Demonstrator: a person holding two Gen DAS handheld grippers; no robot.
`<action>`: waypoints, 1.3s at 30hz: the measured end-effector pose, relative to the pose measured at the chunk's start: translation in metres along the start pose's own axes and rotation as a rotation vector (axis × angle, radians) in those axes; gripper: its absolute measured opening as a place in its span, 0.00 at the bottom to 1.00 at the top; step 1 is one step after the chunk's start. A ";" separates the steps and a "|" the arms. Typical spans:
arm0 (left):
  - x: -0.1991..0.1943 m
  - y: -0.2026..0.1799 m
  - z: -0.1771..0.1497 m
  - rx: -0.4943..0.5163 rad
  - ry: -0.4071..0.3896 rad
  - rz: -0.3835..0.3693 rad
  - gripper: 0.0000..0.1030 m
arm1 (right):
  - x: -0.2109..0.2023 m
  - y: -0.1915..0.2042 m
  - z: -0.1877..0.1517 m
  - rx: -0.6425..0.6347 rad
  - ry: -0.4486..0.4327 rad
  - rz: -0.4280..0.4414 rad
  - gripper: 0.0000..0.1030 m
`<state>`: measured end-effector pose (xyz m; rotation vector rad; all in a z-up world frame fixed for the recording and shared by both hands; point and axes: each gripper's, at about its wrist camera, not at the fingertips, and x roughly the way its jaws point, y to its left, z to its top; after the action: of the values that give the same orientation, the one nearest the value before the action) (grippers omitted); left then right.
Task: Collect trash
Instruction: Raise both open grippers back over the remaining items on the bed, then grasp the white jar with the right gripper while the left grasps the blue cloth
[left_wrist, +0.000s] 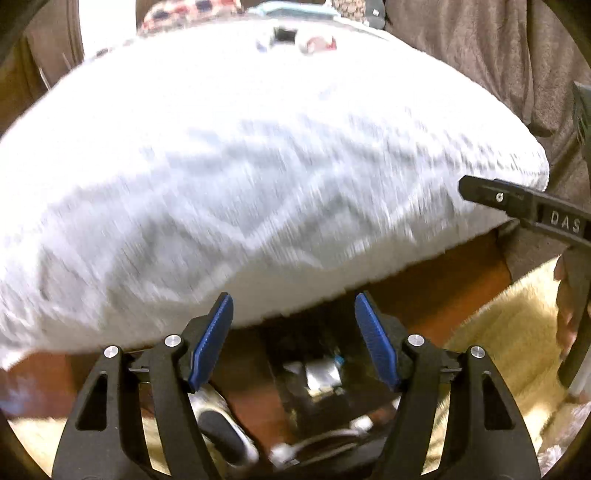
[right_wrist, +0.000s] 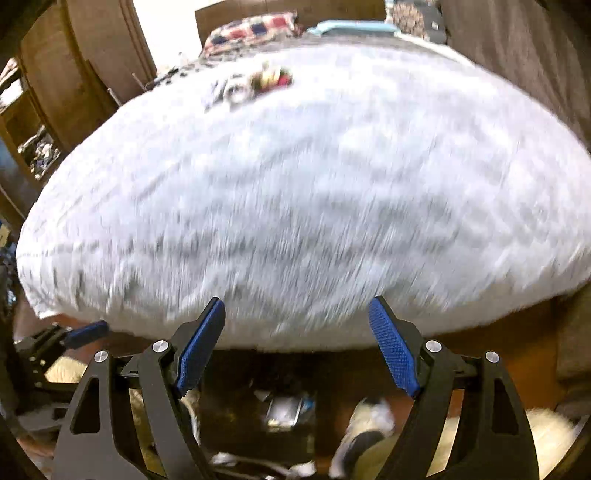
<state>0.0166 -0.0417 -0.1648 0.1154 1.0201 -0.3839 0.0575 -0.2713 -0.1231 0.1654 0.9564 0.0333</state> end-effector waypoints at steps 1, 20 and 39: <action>-0.004 0.003 0.009 0.007 -0.013 0.008 0.63 | -0.003 -0.002 0.013 -0.003 -0.013 -0.007 0.79; 0.006 0.054 0.168 -0.006 -0.108 0.123 0.63 | 0.055 0.037 0.151 -0.017 -0.079 0.075 0.78; 0.046 0.060 0.214 0.047 -0.081 0.135 0.63 | 0.107 0.066 0.188 -0.063 -0.019 0.095 0.33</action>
<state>0.2328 -0.0555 -0.0967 0.2082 0.9187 -0.2875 0.2753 -0.2188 -0.0929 0.1531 0.9265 0.1488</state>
